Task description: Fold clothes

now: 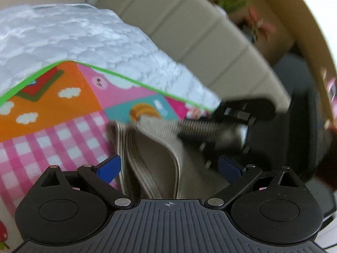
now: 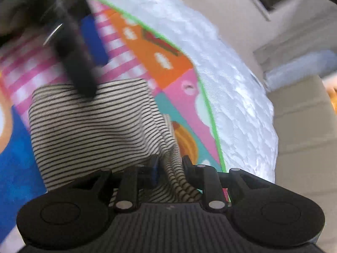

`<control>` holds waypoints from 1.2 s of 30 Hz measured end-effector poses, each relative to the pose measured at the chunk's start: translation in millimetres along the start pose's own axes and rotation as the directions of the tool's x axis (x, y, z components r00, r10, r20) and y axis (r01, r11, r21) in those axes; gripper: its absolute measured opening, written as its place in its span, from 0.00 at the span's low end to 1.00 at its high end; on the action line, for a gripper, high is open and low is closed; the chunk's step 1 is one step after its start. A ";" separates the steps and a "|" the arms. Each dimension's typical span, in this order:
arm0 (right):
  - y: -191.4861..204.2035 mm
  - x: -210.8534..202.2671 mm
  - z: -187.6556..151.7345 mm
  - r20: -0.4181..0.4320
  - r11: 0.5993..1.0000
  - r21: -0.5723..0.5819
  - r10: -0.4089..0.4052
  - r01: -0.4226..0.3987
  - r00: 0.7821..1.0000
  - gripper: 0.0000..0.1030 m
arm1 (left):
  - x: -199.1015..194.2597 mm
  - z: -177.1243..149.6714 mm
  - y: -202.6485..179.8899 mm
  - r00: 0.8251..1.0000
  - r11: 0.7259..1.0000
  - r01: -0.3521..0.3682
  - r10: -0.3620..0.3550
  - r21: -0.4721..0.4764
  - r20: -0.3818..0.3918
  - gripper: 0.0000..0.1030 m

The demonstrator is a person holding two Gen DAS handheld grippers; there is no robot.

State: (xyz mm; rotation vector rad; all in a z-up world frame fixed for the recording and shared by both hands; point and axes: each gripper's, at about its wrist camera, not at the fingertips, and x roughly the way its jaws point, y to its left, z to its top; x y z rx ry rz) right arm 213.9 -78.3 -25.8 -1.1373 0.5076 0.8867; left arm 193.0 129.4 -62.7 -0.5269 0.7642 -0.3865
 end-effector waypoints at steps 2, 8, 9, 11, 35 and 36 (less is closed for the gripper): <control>-4.1 -15.4 -3.7 0.045 0.997 0.075 -0.020 0.016 0.999 0.35 | 9.4 -4.5 -6.7 0.996 0.994 -0.088 0.089 0.066 -0.011 0.98; -16.6 -67.8 -34.1 0.146 0.946 0.317 -0.112 0.061 0.983 0.81 | 30.5 -7.4 -18.3 0.960 0.938 -0.275 0.279 0.211 0.012 0.98; -18.8 -76.4 -40.3 0.159 0.932 0.357 -0.129 0.065 0.979 0.84 | 32.6 -7.0 -19.3 0.955 0.930 -0.291 0.295 0.223 0.020 0.98; -23.1 -92.3 -52.9 0.183 0.898 0.435 -0.162 0.068 0.970 0.89 | 36.6 -3.0 -18.6 0.949 0.923 -0.312 0.312 0.227 0.036 0.98; -46.7 36.4 -108.8 0.026 0.357 0.934 -0.110 0.015 0.994 1.00 | 15.8 47.4 10.4 0.984 0.999 -0.014 0.021 -0.042 0.179 0.94; -41.8 34.8 -105.6 0.034 0.362 0.932 -0.108 0.007 0.994 1.00 | 16.4 46.0 9.5 0.985 0.998 0.033 -0.025 -0.047 0.169 0.94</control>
